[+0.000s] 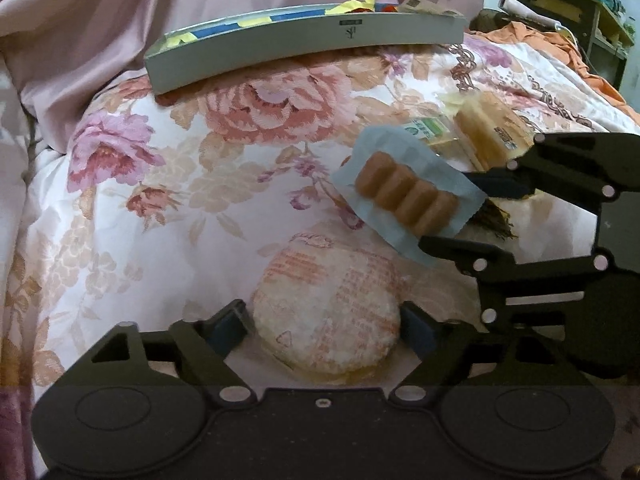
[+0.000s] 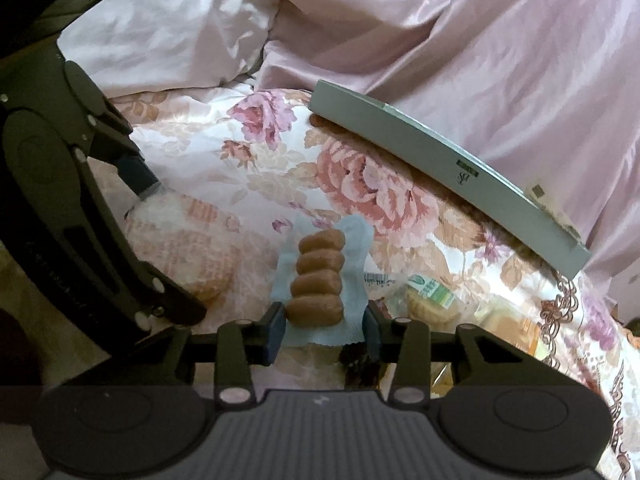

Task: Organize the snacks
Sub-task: 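Grasp the round rice cracker with the left tool while the right tool lifts the sausages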

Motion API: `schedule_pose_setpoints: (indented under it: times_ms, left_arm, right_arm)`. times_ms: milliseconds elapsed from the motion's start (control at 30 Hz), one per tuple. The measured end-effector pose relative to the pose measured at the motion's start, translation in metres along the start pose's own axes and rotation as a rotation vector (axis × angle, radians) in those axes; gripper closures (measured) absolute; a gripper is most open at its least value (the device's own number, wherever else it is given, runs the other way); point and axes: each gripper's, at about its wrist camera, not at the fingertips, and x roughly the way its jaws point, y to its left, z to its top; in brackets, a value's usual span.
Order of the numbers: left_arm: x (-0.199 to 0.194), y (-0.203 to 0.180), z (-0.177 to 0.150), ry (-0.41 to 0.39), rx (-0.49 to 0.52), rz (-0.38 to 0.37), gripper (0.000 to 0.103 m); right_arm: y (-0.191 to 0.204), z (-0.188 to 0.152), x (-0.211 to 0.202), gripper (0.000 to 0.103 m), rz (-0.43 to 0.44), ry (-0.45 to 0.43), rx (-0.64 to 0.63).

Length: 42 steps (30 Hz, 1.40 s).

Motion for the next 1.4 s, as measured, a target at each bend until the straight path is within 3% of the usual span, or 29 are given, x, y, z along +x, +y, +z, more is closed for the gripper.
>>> schedule_pose_setpoints:
  times_ms: [133,200,300,533,700,833,900,1200,1400]
  left_arm:
    - [-0.001,0.005,0.001,-0.010,-0.042,0.007,0.028]
    - [-0.001,0.005,0.001,-0.015,-0.055,0.013,0.028]
    - [-0.002,0.008,0.001,-0.021,-0.085,0.020,0.028]
    - [-0.007,0.035,0.002,-0.054,-0.279,0.060,0.028]
    - [-0.010,0.054,-0.001,-0.090,-0.418,0.069,0.028]
    - [-0.009,0.055,-0.002,-0.097,-0.430,0.071,0.028]
    - [-0.009,0.054,-0.002,-0.100,-0.429,0.074,0.028]
    - [-0.010,0.056,-0.003,-0.115,-0.460,0.078,0.028]
    - [-0.017,0.053,-0.001,-0.139,-0.471,0.103,0.028]
  right_arm:
    - [0.002,0.000,-0.002,0.069,0.000,-0.013,-0.024]
    - [0.004,0.001,-0.003,0.081,0.001,-0.023,-0.043]
    - [0.009,0.000,-0.005,0.082,-0.009,-0.036,-0.074]
    - [-0.002,0.002,-0.002,0.078,0.036,-0.045,0.002]
    - [-0.009,0.009,0.003,0.062,0.081,-0.076,0.051]
    - [-0.017,0.012,0.014,0.063,0.130,-0.064,0.112]
    - [-0.020,0.011,0.018,0.081,0.141,-0.059,0.145]
    - [-0.009,0.017,0.025,0.081,0.167,-0.059,0.112]
    - [-0.002,0.017,0.019,0.085,0.112,-0.103,0.053]
